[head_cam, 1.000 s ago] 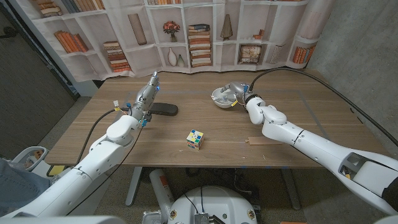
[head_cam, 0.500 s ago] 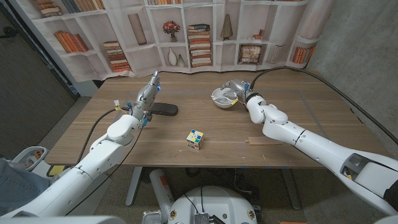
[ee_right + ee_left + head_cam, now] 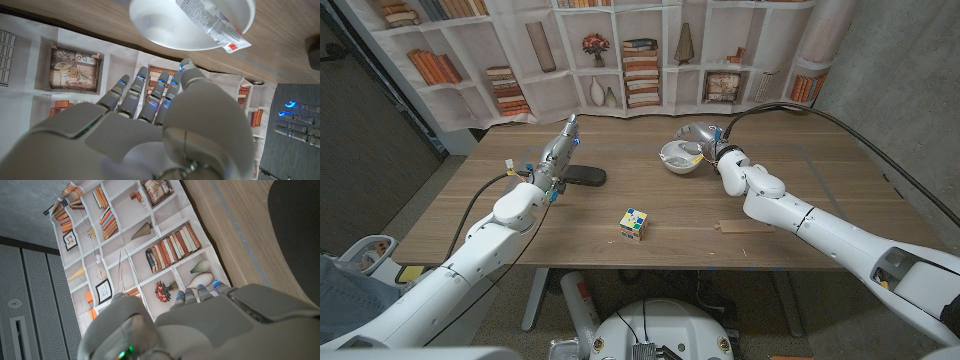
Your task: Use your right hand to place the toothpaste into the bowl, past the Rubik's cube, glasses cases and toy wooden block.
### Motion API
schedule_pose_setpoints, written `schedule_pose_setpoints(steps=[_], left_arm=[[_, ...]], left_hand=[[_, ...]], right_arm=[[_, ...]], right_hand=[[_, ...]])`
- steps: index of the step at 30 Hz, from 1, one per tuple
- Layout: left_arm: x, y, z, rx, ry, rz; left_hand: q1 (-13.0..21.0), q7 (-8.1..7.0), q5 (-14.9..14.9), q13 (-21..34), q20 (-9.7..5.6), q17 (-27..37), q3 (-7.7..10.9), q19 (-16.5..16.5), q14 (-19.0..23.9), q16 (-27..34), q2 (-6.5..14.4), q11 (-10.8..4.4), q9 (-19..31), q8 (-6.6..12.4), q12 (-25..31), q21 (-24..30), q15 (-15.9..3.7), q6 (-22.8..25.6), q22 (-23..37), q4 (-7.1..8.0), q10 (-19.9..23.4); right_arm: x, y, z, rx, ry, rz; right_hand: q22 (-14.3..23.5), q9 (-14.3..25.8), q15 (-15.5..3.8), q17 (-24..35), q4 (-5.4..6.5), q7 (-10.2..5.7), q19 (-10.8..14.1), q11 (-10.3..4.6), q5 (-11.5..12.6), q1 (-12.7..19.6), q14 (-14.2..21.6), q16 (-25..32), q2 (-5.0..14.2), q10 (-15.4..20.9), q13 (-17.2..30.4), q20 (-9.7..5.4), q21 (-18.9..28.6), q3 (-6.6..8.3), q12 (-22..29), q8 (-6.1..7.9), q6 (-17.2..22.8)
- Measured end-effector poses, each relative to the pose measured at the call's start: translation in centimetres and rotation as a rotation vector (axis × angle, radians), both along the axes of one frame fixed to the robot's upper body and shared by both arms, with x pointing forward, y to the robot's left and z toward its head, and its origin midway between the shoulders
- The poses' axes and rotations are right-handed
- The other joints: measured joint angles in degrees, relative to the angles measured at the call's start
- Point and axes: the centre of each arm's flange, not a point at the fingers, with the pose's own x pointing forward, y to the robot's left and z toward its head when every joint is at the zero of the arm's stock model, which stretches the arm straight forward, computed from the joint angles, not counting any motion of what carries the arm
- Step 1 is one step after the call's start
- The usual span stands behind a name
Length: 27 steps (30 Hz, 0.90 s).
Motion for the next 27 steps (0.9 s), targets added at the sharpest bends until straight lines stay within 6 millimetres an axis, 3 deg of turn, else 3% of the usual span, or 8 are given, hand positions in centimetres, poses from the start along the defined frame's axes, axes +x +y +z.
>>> schedule_pose_setpoints(steps=[27], left_arm=[[0.4,-0.1,-0.2,-0.004,0.005,-0.006]], left_hand=[[0.44,0.00,0.00,0.00,0.30,0.00,0.00,0.30,0.00,0.00,0.44,0.00,0.00,0.00,0.00,0.00,0.00,0.00,0.00,0.00,0.00]], right_arm=[[-2.1,0.1,1.9,0.055,-0.071,0.114]], right_hand=[[0.00,0.14,0.00,0.01,0.32,-0.34,0.42,0.09,0.00,-0.68,-0.01,0.00,0.68,0.52,-0.01,-0.41,0.44,0.32,0.45,0.44,0.34]])
